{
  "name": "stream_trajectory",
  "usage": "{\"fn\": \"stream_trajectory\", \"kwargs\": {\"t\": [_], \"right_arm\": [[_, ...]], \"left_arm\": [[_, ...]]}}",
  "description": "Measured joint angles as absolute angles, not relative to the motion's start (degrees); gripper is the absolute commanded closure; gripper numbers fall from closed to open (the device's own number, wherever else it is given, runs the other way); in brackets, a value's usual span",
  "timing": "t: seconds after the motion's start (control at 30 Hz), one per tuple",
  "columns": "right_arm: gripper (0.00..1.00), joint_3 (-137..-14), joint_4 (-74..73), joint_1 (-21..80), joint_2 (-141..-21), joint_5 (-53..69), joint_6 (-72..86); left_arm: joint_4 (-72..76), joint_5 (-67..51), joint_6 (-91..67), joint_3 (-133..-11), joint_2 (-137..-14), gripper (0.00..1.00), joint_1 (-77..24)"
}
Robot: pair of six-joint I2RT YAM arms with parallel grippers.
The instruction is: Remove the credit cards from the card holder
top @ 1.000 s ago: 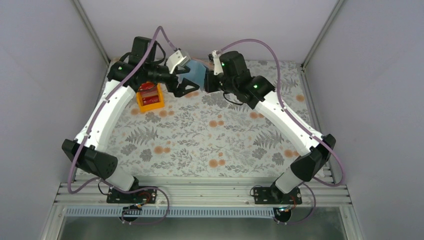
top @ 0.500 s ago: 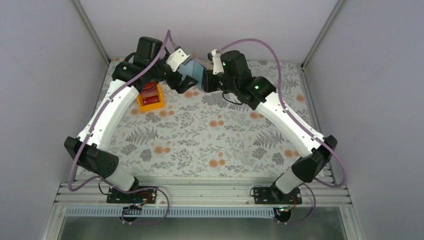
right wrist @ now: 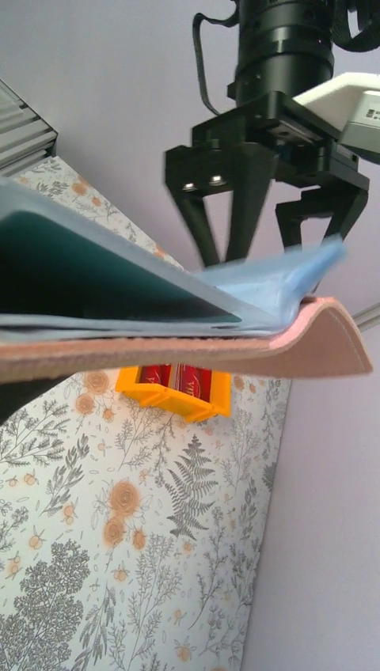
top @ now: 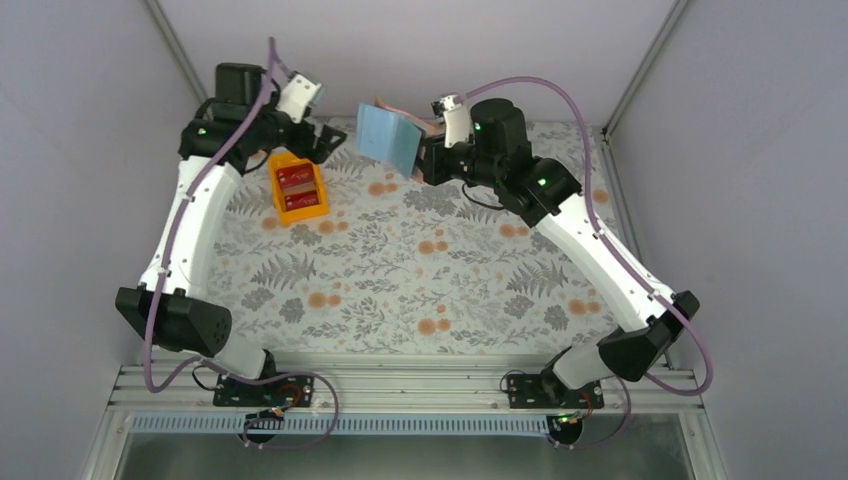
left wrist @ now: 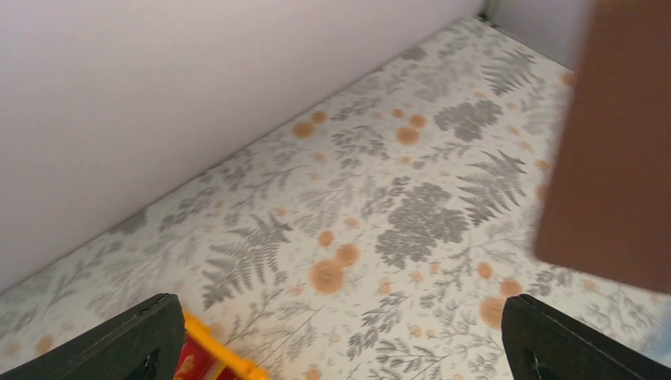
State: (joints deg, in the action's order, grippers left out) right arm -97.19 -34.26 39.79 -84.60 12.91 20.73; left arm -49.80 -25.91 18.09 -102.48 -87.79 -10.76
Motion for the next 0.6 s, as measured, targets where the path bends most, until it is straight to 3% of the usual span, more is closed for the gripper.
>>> {"fn": "stream_trajectory", "kwargs": {"t": [0.27,0.6], "right_arm": [[0.96,-96.33,-34.7,37.21,-84.18,12.6,22.96],[0.96,-96.33,-34.76,37.04,-88.09,13.72,26.7]], "left_arm": [[-49.74,-29.21,17.06,-103.96,-87.99,0.11,-5.48],[-49.5,-27.79,23.18,-116.38,-85.65,0.25,-23.0]]}}
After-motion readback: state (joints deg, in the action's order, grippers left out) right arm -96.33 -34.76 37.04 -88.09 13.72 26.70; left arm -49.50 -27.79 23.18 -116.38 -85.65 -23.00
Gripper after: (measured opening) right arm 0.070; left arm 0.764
